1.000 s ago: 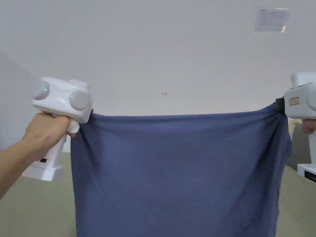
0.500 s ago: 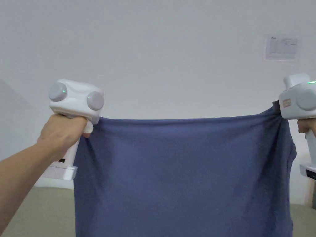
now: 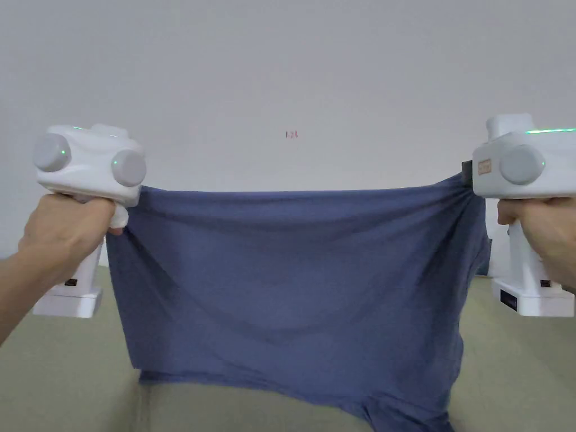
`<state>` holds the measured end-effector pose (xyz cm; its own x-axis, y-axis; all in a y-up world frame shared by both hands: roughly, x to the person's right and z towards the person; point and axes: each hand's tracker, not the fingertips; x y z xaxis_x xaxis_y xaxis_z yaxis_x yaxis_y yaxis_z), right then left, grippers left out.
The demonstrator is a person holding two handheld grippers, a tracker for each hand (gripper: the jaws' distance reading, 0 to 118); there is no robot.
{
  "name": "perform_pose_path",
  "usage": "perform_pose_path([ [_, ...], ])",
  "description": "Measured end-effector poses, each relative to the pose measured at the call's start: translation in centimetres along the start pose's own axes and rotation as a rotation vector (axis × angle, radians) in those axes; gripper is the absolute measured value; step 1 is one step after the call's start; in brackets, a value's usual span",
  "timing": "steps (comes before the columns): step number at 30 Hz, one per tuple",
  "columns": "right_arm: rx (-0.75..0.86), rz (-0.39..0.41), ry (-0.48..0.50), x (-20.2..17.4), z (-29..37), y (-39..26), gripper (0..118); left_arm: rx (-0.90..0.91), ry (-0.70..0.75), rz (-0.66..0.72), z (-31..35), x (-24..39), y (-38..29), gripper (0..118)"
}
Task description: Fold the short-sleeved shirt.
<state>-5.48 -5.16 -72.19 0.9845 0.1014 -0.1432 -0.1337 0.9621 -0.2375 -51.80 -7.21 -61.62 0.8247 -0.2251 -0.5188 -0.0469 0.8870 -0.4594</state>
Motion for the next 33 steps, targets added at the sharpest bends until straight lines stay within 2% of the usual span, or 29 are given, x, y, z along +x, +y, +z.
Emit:
perform_pose_path([
  [4,-0.080,0.011,0.018,-0.2,0.1,-7.5,0,-0.074,-0.036,-0.031,-2.0,0.8,-6.8,10],
  [6,-0.111,-0.026,0.044,0.3,1.2,-11.2,0,-0.099,-0.054,-0.034,-2.1,0.6,-10.3,10],
  [8,-0.134,-0.023,0.052,0.6,2.7,-13.9,0,-0.127,-0.075,-0.043,-1.6,0.3,-13.2,10],
  [11,-0.169,-0.019,0.072,1.6,5.8,-17.5,0,-0.154,-0.108,-0.043,0.8,-1.1,-17.2,10],
  [13,-0.188,-0.066,0.095,2.1,8.5,-19.5,0,-0.164,-0.122,-0.051,3.0,-2.1,-19.9,10],
  [16,-0.229,-0.045,0.117,2.5,13.0,-22.1,0,-0.189,-0.144,-0.087,6.5,-3.8,-23.8,10],
  [20,-0.273,-0.062,0.136,3.6,19.4,-26.3,0,-0.224,-0.184,-0.077,11.4,-6.3,-29.0,10],
  [21,-0.306,-0.045,0.151,3.8,20.9,-27.5,0,-0.245,-0.192,-0.071,12.5,-6.8,-30.3,10],
  [23,-0.314,-0.044,0.136,4.1,23.9,-29.7,0,-0.254,-0.207,-0.070,14.9,-7.7,-32.6,10],
  [27,-0.363,-0.100,0.157,5.0,29.2,-33.9,0,-0.256,-0.215,-0.115,19.5,-9.0,-36.7,10],
  [33,-0.435,-0.091,0.174,5.6,33.6,-38.1,0,-0.306,-0.259,-0.030,23.3,-11.6,-41.1,10],
])
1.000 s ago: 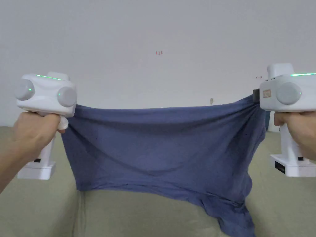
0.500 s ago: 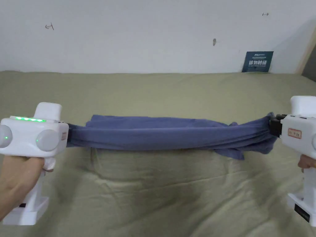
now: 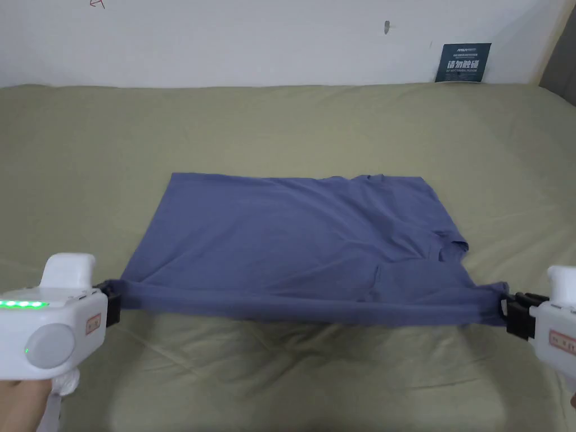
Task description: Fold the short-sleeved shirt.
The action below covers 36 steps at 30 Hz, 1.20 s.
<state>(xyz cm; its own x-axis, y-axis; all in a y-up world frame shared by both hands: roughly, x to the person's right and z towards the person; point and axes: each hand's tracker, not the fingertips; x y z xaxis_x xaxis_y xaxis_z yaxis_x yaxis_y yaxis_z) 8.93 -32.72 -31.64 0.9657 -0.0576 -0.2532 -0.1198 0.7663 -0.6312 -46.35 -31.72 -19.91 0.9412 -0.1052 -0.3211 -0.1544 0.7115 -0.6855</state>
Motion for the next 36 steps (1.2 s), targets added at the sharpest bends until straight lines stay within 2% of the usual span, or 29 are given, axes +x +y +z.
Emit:
perform_pose_path([
  [4,-0.048,0.032,-0.009,0.2,-0.7,-2.2,0,-0.029,-0.013,-0.004,0.0,-0.4,-2.1,10],
  [16,-0.148,0.005,-0.005,1.0,-3.2,-3.4,2,-0.110,-0.046,0.014,-2.0,-0.7,-3.2,10],
  [17,-0.148,0.003,-0.005,1.0,-3.1,-3.3,16,-0.113,-0.053,0.014,-1.9,-0.7,-3.3,21],
  [18,-0.153,-0.003,-0.005,1.0,-3.0,-3.1,44,-0.115,-0.062,0.019,-1.9,-0.8,-3.3,48],
  [19,-0.167,-0.009,-0.013,1.0,-2.7,-3.0,85,-0.116,-0.076,0.022,-1.7,-1.0,-3.3,89],
  [20,-0.180,-0.014,-0.020,1.1,-2.6,-2.9,118,-0.119,-0.087,0.029,-1.4,-0.9,-3.4,118],
  [21,-0.186,-0.015,-0.014,1.1,-2.4,-2.8,112,-0.114,-0.080,0.033,-1.1,-0.7,-3.6,118],
  [22,-0.084,-0.040,-0.016,1.1,-1.8,-2.6,106,-0.047,-0.067,0.030,-0.4,-0.6,-3.5,115],
  [23,-0.142,-0.026,-0.012,0.8,-1.5,-2.6,105,-0.074,-0.066,0.023,-0.1,-0.6,-3.3,115],
  [25,-0.155,-0.029,-0.016,0.4,-1.1,-2.1,105,-0.085,-0.078,0.022,-0.6,-0.9,-3.4,113],
  [26,-0.136,-0.035,-0.016,0.2,-0.7,-2.0,100,-0.104,-0.077,0.029,-0.4,-1.0,-3.3,104],
  [27,-0.123,-0.028,-0.020,-0.2,0.4,-2.1,87,-0.096,-0.082,0.044,0.0,-1.3,-3.4,89],
  [28,-0.112,-0.015,-0.021,-0.5,1.0,-2.1,65,-0.087,-0.098,0.060,0.8,-1.4,-3.4,62],
  [29,-0.089,0.006,-0.030,-0.7,1.6,-2.1,22,-0.082,-0.102,0.079,1.5,-1.6,-3.4,8],
  [30,-0.071,0.022,-0.035,-0.9,2.0,-2.2,0,-0.077,-0.099,0.096,2.1,-1.7,-3.5,0],
  [32,-0.031,0.054,-0.069,-1.2,3.2,-2.6,0,-0.065,-0.093,0.099,2.9,-1.7,-3.6,0],
  [36,-0.049,0.031,-0.034,-1.2,3.3,-2.4,0,-0.079,-0.102,0.058,2.6,-1.4,-3.4,0],
])
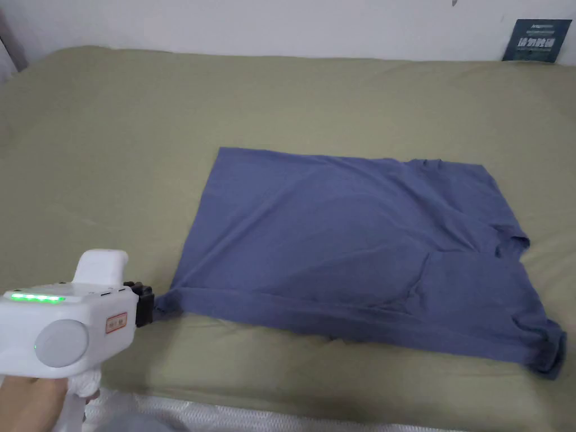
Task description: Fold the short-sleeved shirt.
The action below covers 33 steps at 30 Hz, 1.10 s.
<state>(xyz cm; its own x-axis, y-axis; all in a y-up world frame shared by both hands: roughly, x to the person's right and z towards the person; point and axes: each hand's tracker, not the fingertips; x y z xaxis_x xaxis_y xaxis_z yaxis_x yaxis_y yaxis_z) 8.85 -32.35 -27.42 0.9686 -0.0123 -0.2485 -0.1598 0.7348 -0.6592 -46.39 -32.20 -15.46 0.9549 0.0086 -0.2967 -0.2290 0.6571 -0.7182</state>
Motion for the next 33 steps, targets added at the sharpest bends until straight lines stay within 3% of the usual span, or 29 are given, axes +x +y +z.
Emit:
perform_pose_path([
  [2,-0.008,-0.015,0.001,0.0,-0.7,0.2,0,-0.024,-0.021,-0.004,-1.0,0.1,0.4,1],
  [3,-0.018,-0.021,0.008,0.2,-0.9,0.2,0,-0.042,-0.024,-0.006,-1.6,0.1,0.5,9],
  [4,-0.020,-0.024,0.008,0.2,-1.1,0.2,0,-0.056,-0.025,-0.006,-2.4,-0.5,0.7,36],
  [5,-0.025,-0.025,0.005,0.1,-1.4,0.3,0,-0.087,-0.028,-0.005,-3.5,-0.8,0.8,93],
  [6,-0.036,-0.023,0.007,0.1,-1.7,0.3,0,-0.106,-0.002,-0.015,-4.4,-0.9,0.8,118],
  [7,-0.040,-0.022,0.006,0.2,-1.8,0.3,0,-0.096,0.007,-0.014,-4.9,-0.9,0.5,118],
  [10,-0.066,-0.013,0.002,0.4,-2.7,0.3,0,-0.133,-0.004,0.001,-6.7,-1.3,0.1,89],
  [13,-0.090,-0.006,0.000,0.7,-3.5,0.3,0,-0.127,-0.002,-0.010,-6.7,-1.1,0.1,16],
  [15,-0.101,-0.013,0.002,1.3,-4.1,0.4,3,-0.142,-0.090,0.021,-6.6,-1.0,-0.2,8],
  [16,-0.114,-0.020,0.009,1.5,-4.3,0.5,15,-0.153,-0.081,0.016,-6.2,-0.9,0.3,7],
  [18,-0.118,-0.010,0.010,1.5,-4.4,0.7,108,-0.138,-0.063,-0.006,-5.8,-0.5,-0.1,7],
  [19,-0.146,0.000,0.024,1.8,-5.2,0.6,117,-0.136,-0.056,-0.009,-5.8,-0.5,-0.3,7],
  [20,-0.087,0.008,-0.008,2.0,-4.8,0.6,107,-0.136,-0.056,-0.006,-5.6,-0.6,0.3,7],
  [21,-0.151,0.032,0.035,1.4,-5.1,0.4,102,-0.135,-0.057,0.000,-5.5,-0.7,0.3,7],
  [23,-0.205,0.031,0.002,1.9,-7.3,0.1,93,-0.136,-0.056,0.008,-5.5,-0.5,-0.1,7],
  [24,-0.220,0.030,0.008,2.1,-8.1,-0.2,71,-0.136,-0.053,0.007,-5.4,-0.6,0.3,7],
  [25,-0.239,0.027,0.011,2.2,-8.7,-0.5,33,-0.137,-0.049,0.006,-5.5,-0.5,0.4,7],
  [26,-0.242,0.022,0.034,2.4,-8.9,-0.7,7,-0.139,-0.046,0.007,-5.5,-0.5,0.3,7],
  [28,-0.223,-0.009,0.091,1.8,-8.0,0.3,4,-0.138,-0.048,0.013,-5.3,-0.6,0.9,7],
  [29,-0.218,0.021,0.048,1.4,-7.6,1.0,4,-0.128,-0.046,0.014,-5.1,-0.6,1.1,7],
  [33,-0.149,0.052,0.042,1.2,-6.5,4.0,4,-0.087,-0.048,0.011,-4.8,-0.7,3.6,7],
])
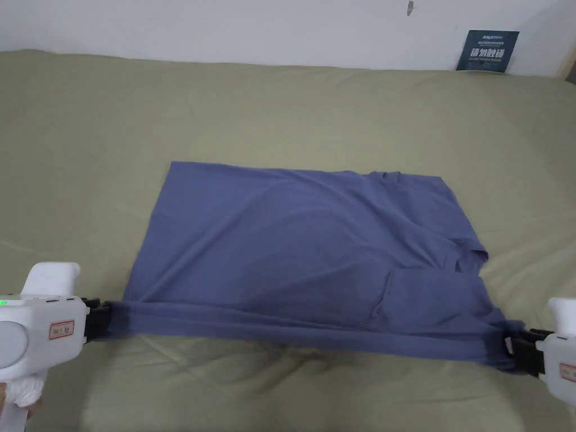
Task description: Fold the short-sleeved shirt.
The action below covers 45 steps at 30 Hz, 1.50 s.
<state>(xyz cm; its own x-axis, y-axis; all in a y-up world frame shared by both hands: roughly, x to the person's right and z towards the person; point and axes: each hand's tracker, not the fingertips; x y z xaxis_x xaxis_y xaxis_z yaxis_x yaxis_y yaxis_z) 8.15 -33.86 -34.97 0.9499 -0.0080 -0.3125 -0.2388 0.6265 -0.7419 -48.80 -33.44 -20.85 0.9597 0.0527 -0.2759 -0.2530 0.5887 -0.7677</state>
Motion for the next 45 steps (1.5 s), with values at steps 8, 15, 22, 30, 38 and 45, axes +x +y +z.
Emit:
perform_pose_path([
  [8,0.070,0.049,-0.039,-0.9,-1.7,9.0,4,0.064,0.031,-0.019,-2.9,1.2,8.6,7],
  [15,-0.013,-0.010,-0.030,0.6,-8.7,13.7,4,0.035,0.074,-0.004,-8.8,2.1,13.6,7],
  [22,-0.060,-0.037,-0.034,1.6,-13.6,14.0,7,-0.028,0.099,-0.019,-12.8,2.5,14.1,11],
  [30,0.031,-0.082,-0.078,2.3,-10.1,11.9,115,0.030,0.102,0.021,-9.9,1.2,12.4,111],
  [38,0.088,-0.179,-0.037,2.4,-4.7,5.9,0,0.043,0.076,0.066,-5.5,0.5,8.7,0],
  [45,0.052,-0.129,-0.014,0.4,-4.5,4.6,0,-0.025,0.055,0.057,-7.8,1.7,7.9,118],
])
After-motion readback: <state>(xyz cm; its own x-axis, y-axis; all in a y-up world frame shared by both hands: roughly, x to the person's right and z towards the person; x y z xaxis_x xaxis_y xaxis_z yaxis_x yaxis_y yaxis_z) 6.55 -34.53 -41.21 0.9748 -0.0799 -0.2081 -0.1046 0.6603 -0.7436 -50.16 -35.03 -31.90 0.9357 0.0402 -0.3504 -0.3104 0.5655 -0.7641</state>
